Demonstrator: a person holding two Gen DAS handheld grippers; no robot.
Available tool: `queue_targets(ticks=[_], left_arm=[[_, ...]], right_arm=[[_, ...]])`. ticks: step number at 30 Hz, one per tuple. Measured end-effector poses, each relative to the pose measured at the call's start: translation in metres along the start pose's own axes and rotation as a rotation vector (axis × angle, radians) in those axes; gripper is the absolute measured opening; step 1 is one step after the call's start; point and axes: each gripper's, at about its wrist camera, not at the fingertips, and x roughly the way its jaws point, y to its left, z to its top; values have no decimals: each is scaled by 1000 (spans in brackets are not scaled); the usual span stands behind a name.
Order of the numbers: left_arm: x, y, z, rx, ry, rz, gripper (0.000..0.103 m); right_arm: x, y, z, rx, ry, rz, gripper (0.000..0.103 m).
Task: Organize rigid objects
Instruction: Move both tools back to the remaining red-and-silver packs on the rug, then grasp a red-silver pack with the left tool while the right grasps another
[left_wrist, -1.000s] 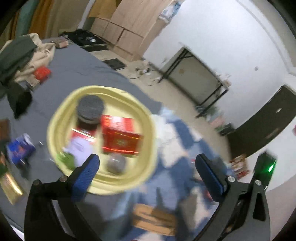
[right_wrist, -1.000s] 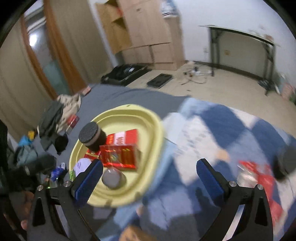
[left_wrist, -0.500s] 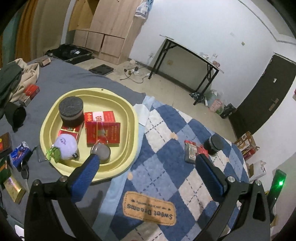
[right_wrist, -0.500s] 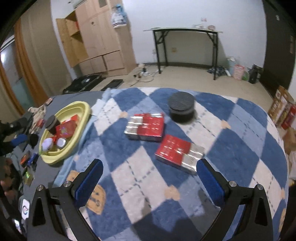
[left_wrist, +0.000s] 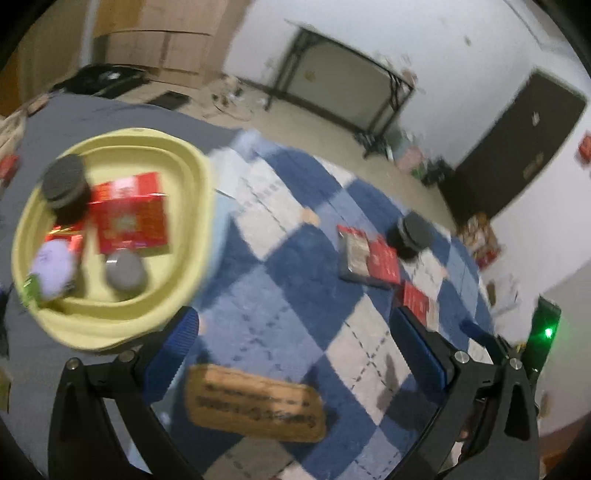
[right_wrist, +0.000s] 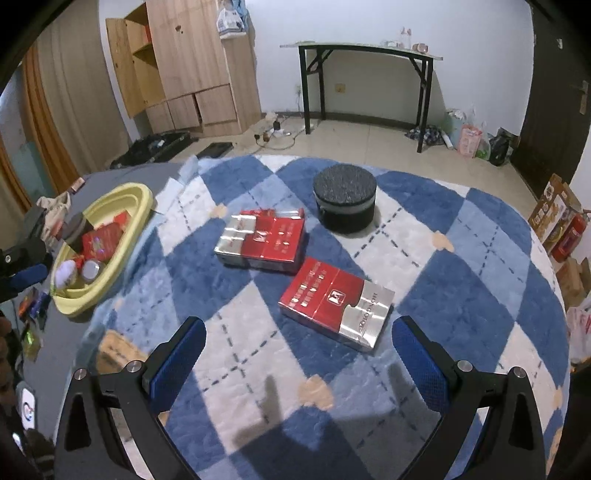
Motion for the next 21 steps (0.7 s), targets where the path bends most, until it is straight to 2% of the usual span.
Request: queue_targets(ticks=[3, 7, 8, 12, 15, 18, 21], left_arm=[[28, -27, 9, 80, 37, 22, 103], [70, -56, 29, 139, 74, 46, 103], [82, -63, 34, 152, 93, 52, 103], [124, -94, 49, 226, 165, 70, 103], [153, -109, 54, 267, 189, 147, 103], [175, -112, 54, 239, 223, 139, 103], [189, -115, 52, 241, 237, 134, 103]], right_arm=[[25, -7, -1, 19, 47, -50, 103], [50, -27, -7, 249, 119, -98, 103], [54, -26, -9, 275, 120, -121, 103], [62, -12, -3, 242, 76, -154, 103], [70, -14, -1, 274, 45, -192, 103], [83, -22, -5, 348, 55, -163, 103], [84, -24, -5, 367, 41, -153, 103]])
